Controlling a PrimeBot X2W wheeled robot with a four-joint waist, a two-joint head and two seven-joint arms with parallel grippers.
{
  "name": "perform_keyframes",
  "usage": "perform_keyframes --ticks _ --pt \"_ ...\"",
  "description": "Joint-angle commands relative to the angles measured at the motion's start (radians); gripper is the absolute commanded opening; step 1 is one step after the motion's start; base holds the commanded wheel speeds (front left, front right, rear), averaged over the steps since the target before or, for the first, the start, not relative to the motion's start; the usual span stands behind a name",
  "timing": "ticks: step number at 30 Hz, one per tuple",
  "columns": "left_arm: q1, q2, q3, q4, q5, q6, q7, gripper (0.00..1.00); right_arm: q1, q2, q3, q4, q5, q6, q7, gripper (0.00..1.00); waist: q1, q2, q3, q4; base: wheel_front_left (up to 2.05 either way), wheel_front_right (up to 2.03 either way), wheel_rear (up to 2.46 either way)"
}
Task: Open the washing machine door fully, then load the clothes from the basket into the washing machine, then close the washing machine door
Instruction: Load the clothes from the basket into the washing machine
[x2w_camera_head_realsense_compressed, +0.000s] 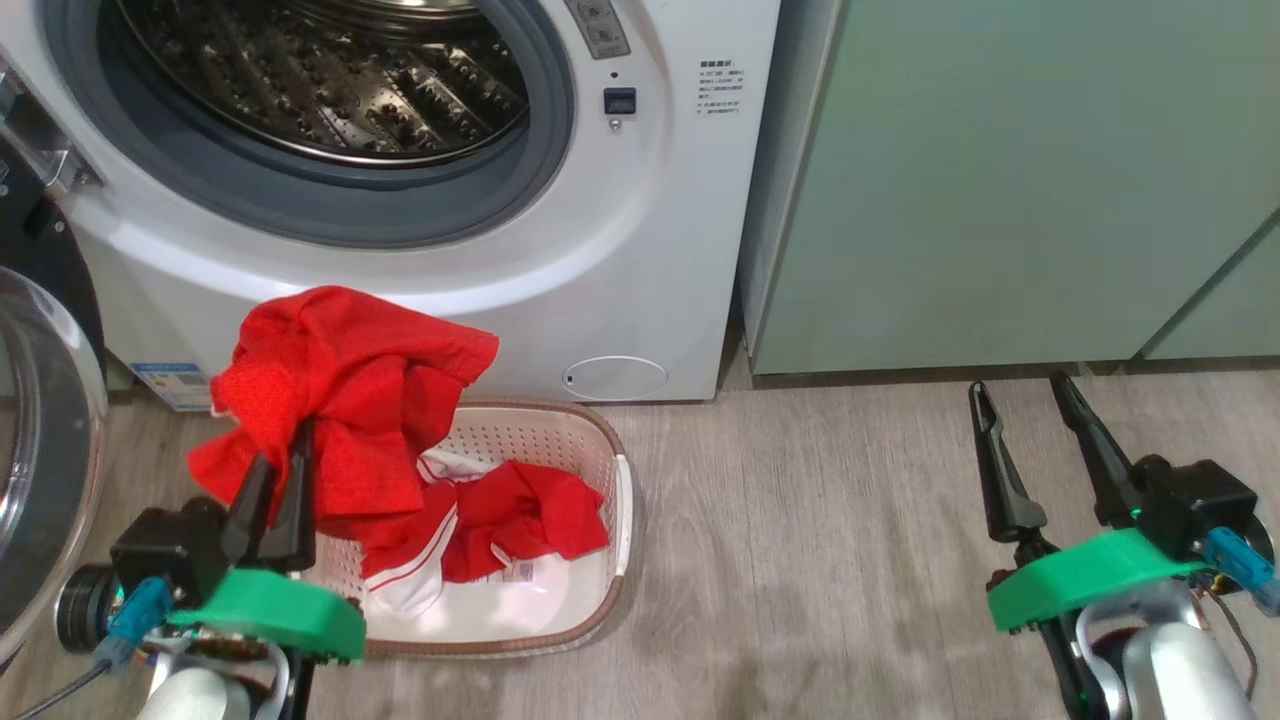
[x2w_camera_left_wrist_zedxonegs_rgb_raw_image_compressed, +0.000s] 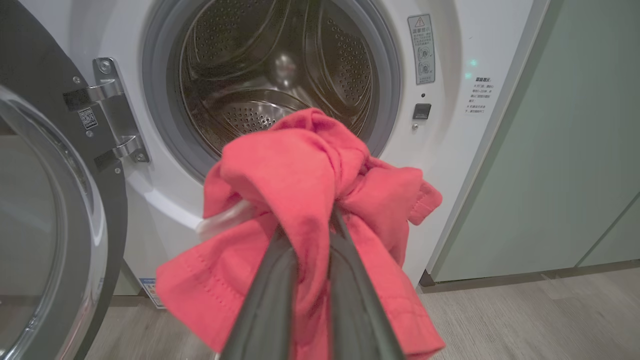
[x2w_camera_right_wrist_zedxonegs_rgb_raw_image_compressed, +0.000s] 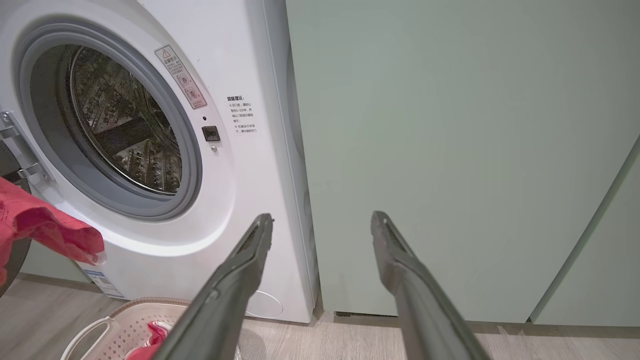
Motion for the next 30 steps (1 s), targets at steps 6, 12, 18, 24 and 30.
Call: perform_keyframes --ticks 6,12,18,24,30 --pt "-0.041 0.011 0.04 -0.021 0.009 -0.002 -0.012 0.0 -0.019 0.001 0.021 -0.043 -0.002 0.0 0.004 1.0 0.0001 -0.0001 0.007 0.003 0.0 0.0 0.0" --pt "-0.047 0.009 0.043 -0.019 0.009 -0.005 -0.012 0.0 -0.024 0.001 0.024 -0.042 0.0 0.0 0.003 1.0 0.0001 -0.0001 0.014 0.003 0.0 0.0 0.0" --pt "-0.058 0.007 0.046 -0.018 0.011 -0.007 -0.012 0.0 -0.031 0.001 0.025 -0.044 0.002 0.0 0.002 1.0 0.0001 -0.0001 0.027 0.005 0.0 0.0 0.0" --pt "-0.09 0.006 0.055 -0.013 0.006 -0.014 -0.012 0.0 -0.042 0.001 0.025 -0.055 0.002 0.0 0.0 1.0 0.0001 -0.0001 0.066 0.006 0.0 0.0 0.0" --pt "-0.208 0.012 0.063 0.046 -0.023 -0.049 0.009 0.0 -0.074 0.001 0.03 -0.083 -0.001 0.0 0.0 1.0 0.0001 -0.0001 0.163 -0.004 0.0 0.0 0.0"
